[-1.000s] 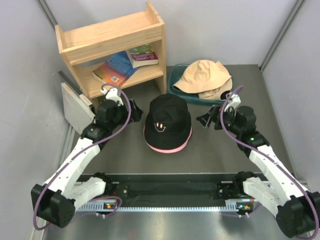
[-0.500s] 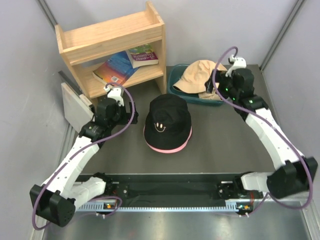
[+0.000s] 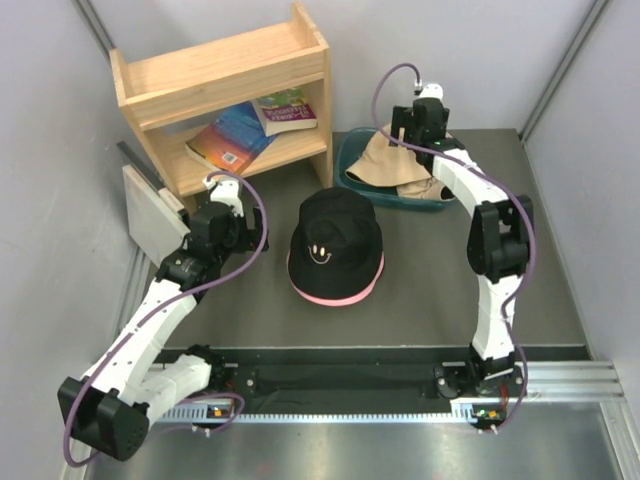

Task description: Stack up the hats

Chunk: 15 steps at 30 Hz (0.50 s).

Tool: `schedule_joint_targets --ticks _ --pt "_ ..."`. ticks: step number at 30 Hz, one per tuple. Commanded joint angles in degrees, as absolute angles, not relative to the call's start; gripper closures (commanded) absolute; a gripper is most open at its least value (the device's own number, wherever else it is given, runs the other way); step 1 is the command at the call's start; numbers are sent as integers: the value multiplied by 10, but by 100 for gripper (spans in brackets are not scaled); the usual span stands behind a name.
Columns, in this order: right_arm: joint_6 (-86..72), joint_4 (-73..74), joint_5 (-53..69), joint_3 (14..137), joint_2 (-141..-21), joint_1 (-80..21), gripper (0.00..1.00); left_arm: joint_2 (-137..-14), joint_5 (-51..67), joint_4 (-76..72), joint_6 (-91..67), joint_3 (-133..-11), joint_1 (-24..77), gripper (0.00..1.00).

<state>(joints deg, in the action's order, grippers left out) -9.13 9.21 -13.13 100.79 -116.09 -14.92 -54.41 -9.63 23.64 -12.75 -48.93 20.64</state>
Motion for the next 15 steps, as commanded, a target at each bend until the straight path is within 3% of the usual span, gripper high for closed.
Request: schedule_joint_targets --ticks 1,5,8,11,12,14,15 --pt "-74 58 -230 1124 -1255 -144 13 -546 -108 214 -113 -483 201 1" --pt "-63 56 -265 1172 -1310 -142 17 -548 -118 214 -110 -483 200 1" --pt "-64 49 -286 1181 -1330 -137 25 -548 -122 214 -107 -483 198 1" --pt "-70 35 -276 1171 -1331 -131 47 -547 -125 214 -106 -482 196 1" --pt "-70 28 -271 1166 -1330 -131 63 -546 -125 214 -106 -482 196 1" --pt "-60 16 -259 1167 -1331 -129 80 -543 -126 214 -105 -482 195 1" --pt "-58 16 -257 1174 -1331 -129 94 -544 -126 214 -106 -482 195 1"
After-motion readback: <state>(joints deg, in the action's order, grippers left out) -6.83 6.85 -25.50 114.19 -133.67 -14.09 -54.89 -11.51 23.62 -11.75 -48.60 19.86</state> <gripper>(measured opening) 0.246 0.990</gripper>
